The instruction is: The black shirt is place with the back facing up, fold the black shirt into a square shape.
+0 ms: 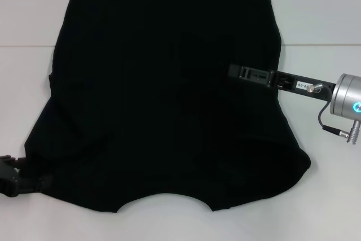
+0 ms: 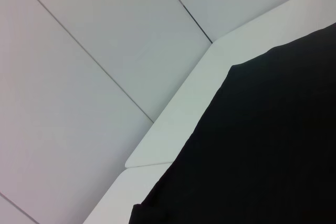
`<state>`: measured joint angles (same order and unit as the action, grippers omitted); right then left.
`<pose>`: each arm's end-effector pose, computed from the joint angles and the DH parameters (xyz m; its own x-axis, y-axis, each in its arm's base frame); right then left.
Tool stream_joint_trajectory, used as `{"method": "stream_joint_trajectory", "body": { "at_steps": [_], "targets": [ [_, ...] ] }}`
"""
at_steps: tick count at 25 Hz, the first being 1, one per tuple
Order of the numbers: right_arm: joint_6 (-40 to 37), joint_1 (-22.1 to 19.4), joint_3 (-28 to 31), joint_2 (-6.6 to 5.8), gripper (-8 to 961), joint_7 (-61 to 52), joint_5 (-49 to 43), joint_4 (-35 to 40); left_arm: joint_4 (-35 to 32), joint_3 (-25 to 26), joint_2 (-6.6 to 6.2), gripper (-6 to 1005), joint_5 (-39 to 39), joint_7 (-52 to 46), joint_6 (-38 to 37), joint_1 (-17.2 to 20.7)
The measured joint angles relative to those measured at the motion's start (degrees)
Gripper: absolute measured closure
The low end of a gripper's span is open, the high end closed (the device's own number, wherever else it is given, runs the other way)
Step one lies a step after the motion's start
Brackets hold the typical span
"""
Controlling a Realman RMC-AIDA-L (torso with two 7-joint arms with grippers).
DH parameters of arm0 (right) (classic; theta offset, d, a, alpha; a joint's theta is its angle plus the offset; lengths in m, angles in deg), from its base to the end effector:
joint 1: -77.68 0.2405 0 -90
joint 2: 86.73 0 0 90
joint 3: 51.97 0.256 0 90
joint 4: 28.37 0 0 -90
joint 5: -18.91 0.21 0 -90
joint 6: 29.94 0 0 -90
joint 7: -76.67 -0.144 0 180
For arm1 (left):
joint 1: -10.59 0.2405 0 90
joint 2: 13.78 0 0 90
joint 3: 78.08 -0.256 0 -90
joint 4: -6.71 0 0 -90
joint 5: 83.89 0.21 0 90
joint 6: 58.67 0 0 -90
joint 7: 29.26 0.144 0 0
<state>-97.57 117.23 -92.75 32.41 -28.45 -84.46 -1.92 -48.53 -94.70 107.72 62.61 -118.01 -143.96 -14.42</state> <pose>0.2352 0.3980 -0.0204 0.3628 -0.6455 -0.6721 -0.8604 -0.5090 0.0245 -0.3666 0.2908 0.0631 0.7116 0.6440 0.2809 0.6902 -0.5662 -0.4506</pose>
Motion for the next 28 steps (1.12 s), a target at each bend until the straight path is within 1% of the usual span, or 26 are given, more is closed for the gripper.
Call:
{"method": "stream_joint_trajectory", "body": {
  "at_steps": [2,4,8,13,16,21,26,28],
  "targets": [
    [0.0,-0.1,0.0,-0.04,68,0.0,0.0,0.0,0.0,0.0,-0.01,100,0.0,0.0,0.0,-0.1],
    [0.0,-0.1,0.0,-0.07,69,0.0,0.0,0.0,0.0,0.0,-0.03,168,0.0,0.0,0.0,-0.2],
    [-0.1,-0.3,0.0,-0.07,69,0.0,0.0,0.0,-0.1,0.0,-0.03,191,0.0,-0.1,0.0,-0.4],
    [-0.2,-0.3,0.0,-0.06,69,0.0,0.4,0.0,0.1,0.0,-0.46,221,0.7,-0.5,-0.4,-1.0],
    [-0.2,-0.3,0.0,-0.06,69,0.0,0.5,0.0,0.0,0.0,-0.48,238,1.2,-0.7,-0.4,-1.1],
    [-0.5,-0.4,0.0,-0.1,75,0.0,0.5,0.1,0.0,-0.4,-0.37,420,1.4,-0.7,-0.4,-1.1],
    [-0.9,-0.8,0.1,-0.23,80,0.0,0.5,0.3,0.0,-1.0,-0.21,697,1.4,-0.9,-0.2,-1.1],
    [-0.9,-1.1,0.1,-0.39,83,-0.1,0.5,0.4,0.0,-1.2,-0.19,763,1.4,-1.0,-0.2,-1.2]
  ]
}}
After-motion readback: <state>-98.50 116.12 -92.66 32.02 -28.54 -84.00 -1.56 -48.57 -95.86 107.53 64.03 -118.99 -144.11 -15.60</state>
